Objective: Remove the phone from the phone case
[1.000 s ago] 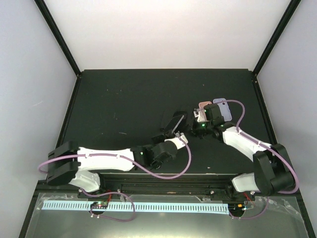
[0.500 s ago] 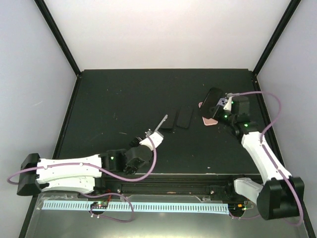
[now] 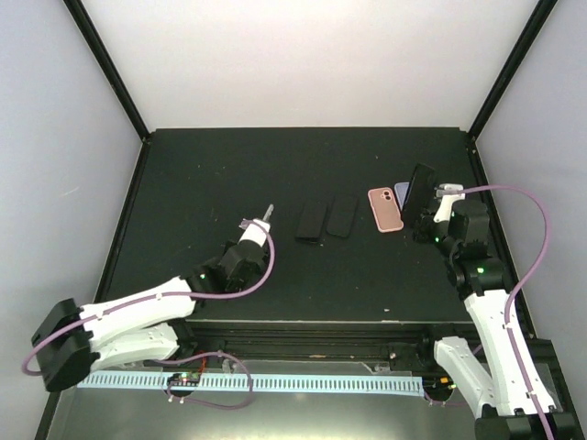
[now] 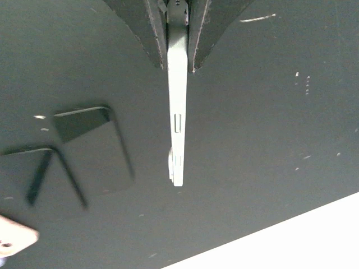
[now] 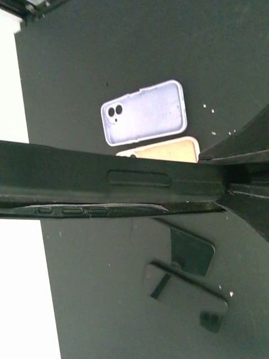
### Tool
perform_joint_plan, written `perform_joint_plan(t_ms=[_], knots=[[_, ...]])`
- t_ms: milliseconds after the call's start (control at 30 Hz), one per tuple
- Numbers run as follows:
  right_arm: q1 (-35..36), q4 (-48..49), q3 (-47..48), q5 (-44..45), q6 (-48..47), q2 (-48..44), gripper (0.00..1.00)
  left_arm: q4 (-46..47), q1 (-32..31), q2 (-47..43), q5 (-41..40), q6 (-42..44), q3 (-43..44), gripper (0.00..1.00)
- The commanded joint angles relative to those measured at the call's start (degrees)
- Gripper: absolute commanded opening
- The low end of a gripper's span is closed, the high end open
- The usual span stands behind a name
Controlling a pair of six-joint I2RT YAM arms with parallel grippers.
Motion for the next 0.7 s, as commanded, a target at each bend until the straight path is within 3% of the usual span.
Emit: perform_joint_plan(t_ms=[0, 167, 267, 367, 467, 667], knots=[[-0.53, 3.49, -0.45, 5.1, -4.24, 0.39, 0.01, 16.08, 8.24, 6.31, 4.47, 4.14, 0.54, 0.02], [-0.54, 3.09, -0.65, -0.04, -5.69, 1.18, 0.01, 25.45, 10.02, 13.84, 2.17, 15.52, 2.92, 0.01], [-0.55, 3.67, -1.24, 0.54, -6.3, 0.07, 0.01, 24.89, 9.98, 19.5, -1.05, 20.39, 5.71, 0.02], [-0.54, 3.46, -0.47, 0.44, -6.47, 0.68, 0.01, 23.26, 9.18, 23.72, 1.46, 23.57, 8.85, 0.02], [-0.55, 2.53, 0.19, -0.29, -7.19, 2.34, 0.01, 20.69, 7.38, 28.8, -4.95, 26.63, 12.7, 0.01], [-0.53, 1.79, 0.16, -0.83, -7.4, 2.76, 0.01, 24.25, 5.02, 36.15, -10.7, 34.39, 14.97, 0.02]])
